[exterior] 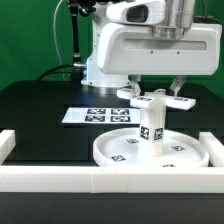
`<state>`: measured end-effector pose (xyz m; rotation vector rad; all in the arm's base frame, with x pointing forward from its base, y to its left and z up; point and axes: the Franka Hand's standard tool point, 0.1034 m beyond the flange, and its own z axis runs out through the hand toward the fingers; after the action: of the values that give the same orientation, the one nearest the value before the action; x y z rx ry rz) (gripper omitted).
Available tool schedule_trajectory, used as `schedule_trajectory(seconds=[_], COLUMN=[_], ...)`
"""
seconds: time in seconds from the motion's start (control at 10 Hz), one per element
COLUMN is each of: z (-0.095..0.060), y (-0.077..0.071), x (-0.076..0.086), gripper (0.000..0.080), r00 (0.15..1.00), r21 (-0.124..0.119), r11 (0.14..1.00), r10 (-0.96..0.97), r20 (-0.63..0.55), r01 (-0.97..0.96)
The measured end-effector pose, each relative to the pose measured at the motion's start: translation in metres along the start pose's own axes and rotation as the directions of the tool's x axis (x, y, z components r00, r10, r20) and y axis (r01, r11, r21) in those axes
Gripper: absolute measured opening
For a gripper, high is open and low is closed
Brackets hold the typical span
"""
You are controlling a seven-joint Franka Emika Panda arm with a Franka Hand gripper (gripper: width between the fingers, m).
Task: Assemble round table
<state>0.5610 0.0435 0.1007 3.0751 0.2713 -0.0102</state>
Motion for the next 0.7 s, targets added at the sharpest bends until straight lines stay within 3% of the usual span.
schedule_trajectory(seconds=[0.5,0.7], z=[-0.0004,0.0009], y=[-0.0005,0.0006], x=[0.0005,-0.0012], gripper=[0.0439,0.044], r00=[0.951,0.822], r21=[0.008,0.05], r11=[0.951,0.821], r10=[0.309,0.569], r20=[0.001,0.015], r01=[-0.309,-0.569])
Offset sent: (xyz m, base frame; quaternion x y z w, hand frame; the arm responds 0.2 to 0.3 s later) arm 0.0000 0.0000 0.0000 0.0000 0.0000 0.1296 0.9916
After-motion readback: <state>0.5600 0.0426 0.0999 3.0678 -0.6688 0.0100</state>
